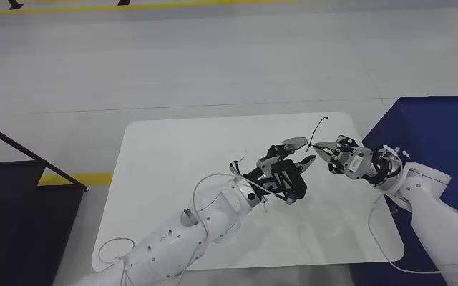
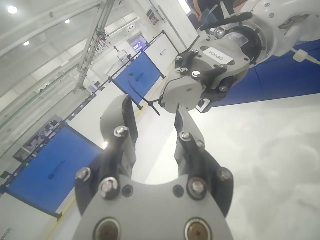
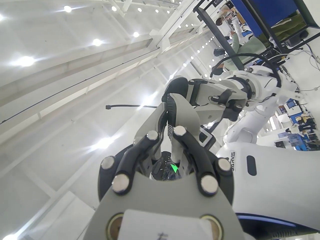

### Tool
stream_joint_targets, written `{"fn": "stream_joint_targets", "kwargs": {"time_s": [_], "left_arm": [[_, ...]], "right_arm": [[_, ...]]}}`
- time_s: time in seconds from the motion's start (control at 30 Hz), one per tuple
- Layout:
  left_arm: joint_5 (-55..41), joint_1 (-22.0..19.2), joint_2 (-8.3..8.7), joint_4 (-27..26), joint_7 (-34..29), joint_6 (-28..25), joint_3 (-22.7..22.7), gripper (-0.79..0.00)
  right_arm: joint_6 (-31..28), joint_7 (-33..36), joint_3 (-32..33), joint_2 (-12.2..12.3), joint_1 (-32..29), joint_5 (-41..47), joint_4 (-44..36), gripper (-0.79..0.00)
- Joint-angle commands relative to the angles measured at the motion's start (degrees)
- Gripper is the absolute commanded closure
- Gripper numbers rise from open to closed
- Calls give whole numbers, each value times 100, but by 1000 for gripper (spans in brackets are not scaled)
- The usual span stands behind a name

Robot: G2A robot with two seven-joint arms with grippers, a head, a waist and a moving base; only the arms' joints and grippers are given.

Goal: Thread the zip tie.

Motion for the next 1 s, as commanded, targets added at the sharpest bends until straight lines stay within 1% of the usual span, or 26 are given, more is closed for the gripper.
{"fn": "stream_joint_targets", "kwargs": {"time_s": [0.0,0.23,0.4,0.47,0.53,0.6,0.83,0.93,0.97], "left_arm": [[-139,37,-21,26,49,-77,-59,-194],[-61,129,-74,68,103,-189,-202,-203],[-13,208,-107,61,170,-255,-296,-188],[37,236,-118,55,192,-276,-328,-172],[80,271,-129,45,225,-295,-357,-114],[135,307,-139,38,292,-307,-386,-95],[290,421,-175,5,309,-373,-473,-83],[343,461,-191,-7,319,-410,-505,-43],[358,473,-197,-10,320,-426,-515,-18]], "right_arm": [[4,3,7,-10,-1,-9,1,0],[26,-1,37,-46,9,-25,2,0],[38,-9,39,-70,15,-85,-4,0],[54,-8,41,-80,14,-89,-1,0],[56,-20,47,-90,18,-86,4,0],[64,-22,48,-101,21,-87,5,0],[63,-44,33,-135,5,-166,-46,0],[63,-43,39,-147,-13,-207,-69,0],[65,-44,42,-151,-23,-213,-72,0]]}}
